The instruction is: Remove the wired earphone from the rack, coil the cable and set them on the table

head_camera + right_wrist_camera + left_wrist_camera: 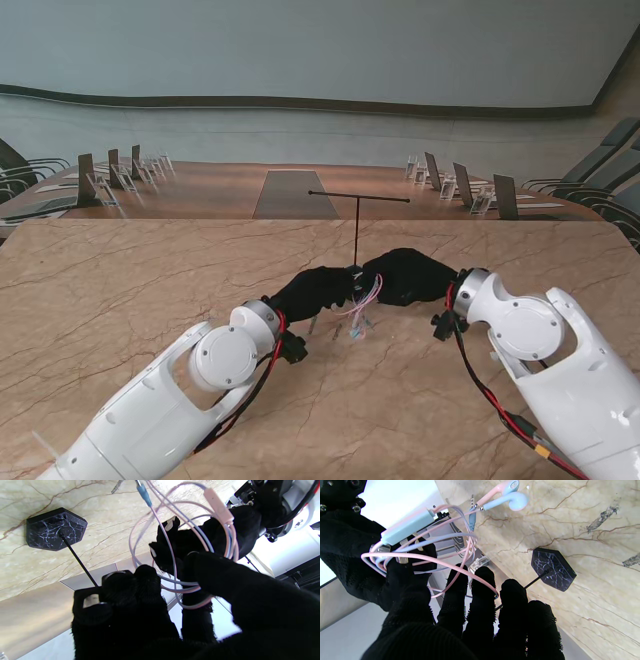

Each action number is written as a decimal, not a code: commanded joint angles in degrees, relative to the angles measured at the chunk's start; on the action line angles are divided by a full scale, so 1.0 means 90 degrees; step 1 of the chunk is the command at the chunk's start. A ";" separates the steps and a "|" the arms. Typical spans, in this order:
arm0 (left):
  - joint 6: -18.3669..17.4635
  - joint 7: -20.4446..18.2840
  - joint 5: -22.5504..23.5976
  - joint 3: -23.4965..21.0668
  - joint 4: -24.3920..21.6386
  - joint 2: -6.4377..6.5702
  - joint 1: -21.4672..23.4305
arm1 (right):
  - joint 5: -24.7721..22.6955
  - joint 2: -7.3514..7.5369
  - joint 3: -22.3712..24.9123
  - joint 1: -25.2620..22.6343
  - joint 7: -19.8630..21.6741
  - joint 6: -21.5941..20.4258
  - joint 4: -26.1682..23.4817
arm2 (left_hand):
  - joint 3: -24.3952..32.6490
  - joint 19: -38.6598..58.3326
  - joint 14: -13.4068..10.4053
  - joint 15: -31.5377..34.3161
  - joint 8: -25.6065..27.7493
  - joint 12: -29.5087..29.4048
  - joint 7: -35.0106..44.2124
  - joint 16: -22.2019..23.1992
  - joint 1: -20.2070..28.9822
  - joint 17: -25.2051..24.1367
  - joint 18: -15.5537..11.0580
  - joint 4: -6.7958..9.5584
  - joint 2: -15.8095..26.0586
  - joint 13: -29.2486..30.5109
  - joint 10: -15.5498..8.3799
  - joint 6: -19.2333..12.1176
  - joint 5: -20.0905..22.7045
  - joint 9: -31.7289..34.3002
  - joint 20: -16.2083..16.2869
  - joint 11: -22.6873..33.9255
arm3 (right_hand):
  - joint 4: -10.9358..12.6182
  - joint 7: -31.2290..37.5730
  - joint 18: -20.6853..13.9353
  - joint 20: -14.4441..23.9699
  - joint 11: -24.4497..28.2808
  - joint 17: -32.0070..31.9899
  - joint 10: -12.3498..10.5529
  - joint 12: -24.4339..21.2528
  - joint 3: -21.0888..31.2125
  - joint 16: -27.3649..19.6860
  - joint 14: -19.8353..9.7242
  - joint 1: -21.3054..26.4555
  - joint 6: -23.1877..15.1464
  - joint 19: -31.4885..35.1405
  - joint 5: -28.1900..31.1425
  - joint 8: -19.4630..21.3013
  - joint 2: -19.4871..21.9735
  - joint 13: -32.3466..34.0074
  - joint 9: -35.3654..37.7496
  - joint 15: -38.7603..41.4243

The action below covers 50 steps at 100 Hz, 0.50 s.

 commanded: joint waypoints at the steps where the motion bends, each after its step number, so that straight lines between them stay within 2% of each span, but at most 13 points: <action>1: -0.0011 0.0016 -0.0014 -0.0022 -0.0050 -0.0027 0.0023 | -0.0048 -0.0006 0.0015 -0.0124 -0.0008 -0.0002 -0.0044 | -0.0257 -0.0069 0.0214 -0.0031 0.0115 -0.0047 0.0000 0.0089 -0.0311 -0.0152 -0.0315 0.0023 0.0267 -0.0103 -0.0006 0.0011 -0.0223 -0.0191 0.0145 -0.0100 | 0.0547 0.0856 -0.0549 -0.0126 0.0344 0.0122 0.0539 -0.0050 0.0719 -0.0036 0.0738 0.0372 -0.0779 0.0265 0.0529 0.0185 0.0133 0.0223 0.0323 0.0558; 19: -0.0029 0.0051 0.0006 -0.0012 -0.0035 -0.0037 0.0006 | -0.0077 -0.0014 0.0085 -0.0234 -0.0053 0.0030 -0.0069 | -0.0237 -0.0172 0.0259 -0.0255 0.0179 -0.0321 0.0053 -0.0031 -0.0407 -0.0189 -0.0320 0.0039 0.0239 -0.0178 0.0071 -0.0061 -0.0433 -0.0289 -0.0002 -0.0435 | 0.0547 0.0859 -0.0549 -0.0130 0.0344 0.0108 0.0543 -0.0058 0.0712 -0.0038 0.0735 0.0378 -0.0770 0.0258 0.0529 0.0180 0.0143 0.0212 0.0308 0.0553; 31: -0.0030 0.0097 0.0012 0.0005 -0.0015 -0.0053 0.0004 | -0.0063 -0.0013 0.0102 -0.0251 -0.0061 -0.0004 -0.0079 | -0.0234 -0.0283 0.0386 -0.0664 0.0180 -0.0757 -0.0013 -0.0311 -0.0507 -0.0272 -0.0230 0.0037 0.0281 -0.0309 0.0205 -0.0398 -0.0345 -0.0392 -0.0284 -0.0869 | 0.0547 0.0857 -0.0546 -0.0132 0.0348 0.0102 0.0538 -0.0060 0.0710 -0.0039 0.0735 0.0375 -0.0772 0.0255 0.0523 0.0174 0.0139 0.0209 0.0304 0.0551; 36: -0.0039 0.0116 0.0018 0.0012 -0.0009 -0.0058 0.0005 | -0.0051 -0.0012 0.0107 -0.0249 -0.0060 -0.0029 -0.0082 | -0.0232 -0.0282 0.0481 -0.0889 0.0178 -0.1043 -0.0028 -0.0486 -0.0527 -0.0245 -0.0153 0.0032 0.0305 -0.0384 0.0326 -0.0557 -0.0047 -0.0448 -0.0377 -0.1178 | 0.0547 0.0858 -0.0546 -0.0132 0.0352 0.0102 0.0537 -0.0060 0.0711 -0.0039 0.0735 0.0372 -0.0778 0.0254 0.0525 0.0174 0.0137 0.0209 0.0310 0.0551; 39: -0.0057 0.0130 0.0026 0.0017 0.0002 -0.0061 0.0003 | -0.0046 -0.0011 0.0111 -0.0247 -0.0058 -0.0040 -0.0085 | -0.0234 -0.0263 0.0540 -0.0981 0.0168 -0.1179 0.0005 -0.0562 -0.0510 -0.0224 -0.0097 0.0022 0.0321 -0.0419 0.0373 -0.0456 0.0372 -0.0447 -0.0398 -0.1315 | 0.0545 0.0857 -0.0546 -0.0132 0.0351 0.0102 0.0535 -0.0061 0.0708 -0.0039 0.0733 0.0366 -0.0787 0.0254 0.0520 0.0175 0.0140 0.0206 0.0307 0.0550; 50: -0.0096 0.0139 0.0099 0.0042 0.0032 -0.0056 -0.0022 | -0.0033 -0.0012 0.0113 -0.0221 -0.0059 -0.0066 -0.0069 | -0.0240 -0.0183 0.0582 -0.0916 -0.0086 -0.1244 -0.0188 -0.0586 -0.0433 -0.0142 -0.0050 0.0005 0.0346 -0.0399 0.0357 -0.0211 0.1195 -0.0379 -0.0378 -0.1296 | 0.0544 0.0858 -0.0545 -0.0133 0.0355 0.0102 0.0533 -0.0060 0.0706 -0.0039 0.0728 0.0367 -0.0784 0.0254 0.0518 0.0174 0.0148 0.0204 0.0292 0.0549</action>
